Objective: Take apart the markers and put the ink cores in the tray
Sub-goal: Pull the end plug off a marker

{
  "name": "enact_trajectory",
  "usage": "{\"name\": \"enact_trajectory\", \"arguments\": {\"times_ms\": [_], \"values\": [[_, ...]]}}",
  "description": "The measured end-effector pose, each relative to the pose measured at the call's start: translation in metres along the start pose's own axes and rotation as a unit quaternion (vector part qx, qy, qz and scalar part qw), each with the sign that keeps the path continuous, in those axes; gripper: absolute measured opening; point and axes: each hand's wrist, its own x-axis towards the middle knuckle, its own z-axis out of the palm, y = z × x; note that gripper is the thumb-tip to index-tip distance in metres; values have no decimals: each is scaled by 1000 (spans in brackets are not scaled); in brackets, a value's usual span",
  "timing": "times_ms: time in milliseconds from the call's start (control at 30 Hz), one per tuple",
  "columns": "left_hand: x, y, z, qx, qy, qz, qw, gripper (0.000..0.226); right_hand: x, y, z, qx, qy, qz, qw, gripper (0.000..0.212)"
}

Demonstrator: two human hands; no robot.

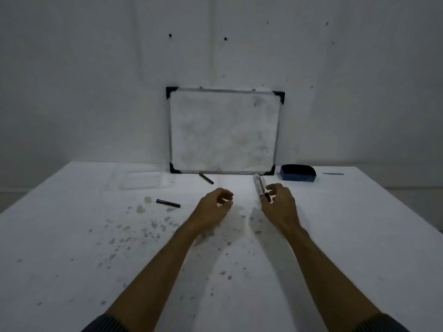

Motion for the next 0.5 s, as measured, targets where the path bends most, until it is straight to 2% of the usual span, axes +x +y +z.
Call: {"name": "enact_trajectory", "arguments": {"times_ms": [100, 233, 400, 500], "values": [[19, -15, 10, -33, 11, -33, 999, 20, 21, 11, 9, -11, 30, 63, 997, 33], [32, -27, 18, -45, 48, -38, 997, 12, 40, 24, 18, -74, 16, 119, 990, 32], [28, -29, 24, 2, 56, -21, 998, 18, 46, 31, 27, -97, 44, 116, 987, 29], [27, -26, 23, -12, 58, -26, 998, 18, 45, 27, 23, -54, 67, 140, 986, 27]]}}
